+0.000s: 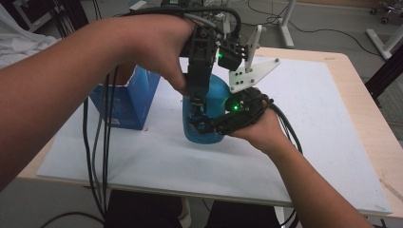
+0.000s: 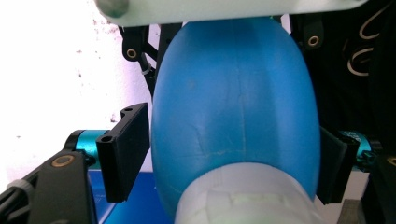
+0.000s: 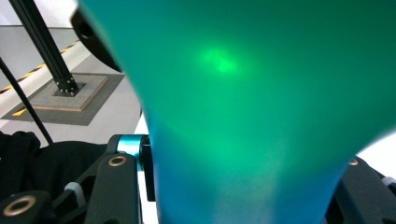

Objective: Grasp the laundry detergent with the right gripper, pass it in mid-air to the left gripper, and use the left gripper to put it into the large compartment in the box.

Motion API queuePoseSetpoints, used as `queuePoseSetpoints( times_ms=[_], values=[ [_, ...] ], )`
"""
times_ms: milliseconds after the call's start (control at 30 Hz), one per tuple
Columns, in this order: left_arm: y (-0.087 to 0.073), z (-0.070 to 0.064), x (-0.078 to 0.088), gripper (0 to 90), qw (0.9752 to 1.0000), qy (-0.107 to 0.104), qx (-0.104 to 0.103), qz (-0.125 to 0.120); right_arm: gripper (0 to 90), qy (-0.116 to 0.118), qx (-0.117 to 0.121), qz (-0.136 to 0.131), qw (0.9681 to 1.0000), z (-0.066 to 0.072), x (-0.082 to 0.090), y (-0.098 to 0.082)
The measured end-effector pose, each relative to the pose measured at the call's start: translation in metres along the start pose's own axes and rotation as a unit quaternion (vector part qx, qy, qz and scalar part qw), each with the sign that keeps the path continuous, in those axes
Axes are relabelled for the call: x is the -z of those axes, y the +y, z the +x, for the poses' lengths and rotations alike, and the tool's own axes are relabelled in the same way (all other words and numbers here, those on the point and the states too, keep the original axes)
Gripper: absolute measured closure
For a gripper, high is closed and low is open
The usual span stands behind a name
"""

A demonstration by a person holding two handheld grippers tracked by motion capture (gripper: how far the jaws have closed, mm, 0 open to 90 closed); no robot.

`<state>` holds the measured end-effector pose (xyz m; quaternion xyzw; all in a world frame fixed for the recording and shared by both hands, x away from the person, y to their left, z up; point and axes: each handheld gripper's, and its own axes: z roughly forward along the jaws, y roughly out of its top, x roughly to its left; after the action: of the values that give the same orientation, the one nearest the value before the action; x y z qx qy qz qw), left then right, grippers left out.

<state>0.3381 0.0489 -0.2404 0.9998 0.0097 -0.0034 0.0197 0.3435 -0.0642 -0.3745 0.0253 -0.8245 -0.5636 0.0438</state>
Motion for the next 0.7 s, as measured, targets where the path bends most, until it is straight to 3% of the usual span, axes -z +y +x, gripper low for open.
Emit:
queuePoseSetpoints(
  times_ms=[700],
  values=[
    [0.0020,-0.0016,0.0008,36.0,1.0000,-0.004,-0.005,-0.002,45.7,-0.001,-0.002,-0.003,1.0000,0.0005,-0.0005,0.0008]
  ],
)
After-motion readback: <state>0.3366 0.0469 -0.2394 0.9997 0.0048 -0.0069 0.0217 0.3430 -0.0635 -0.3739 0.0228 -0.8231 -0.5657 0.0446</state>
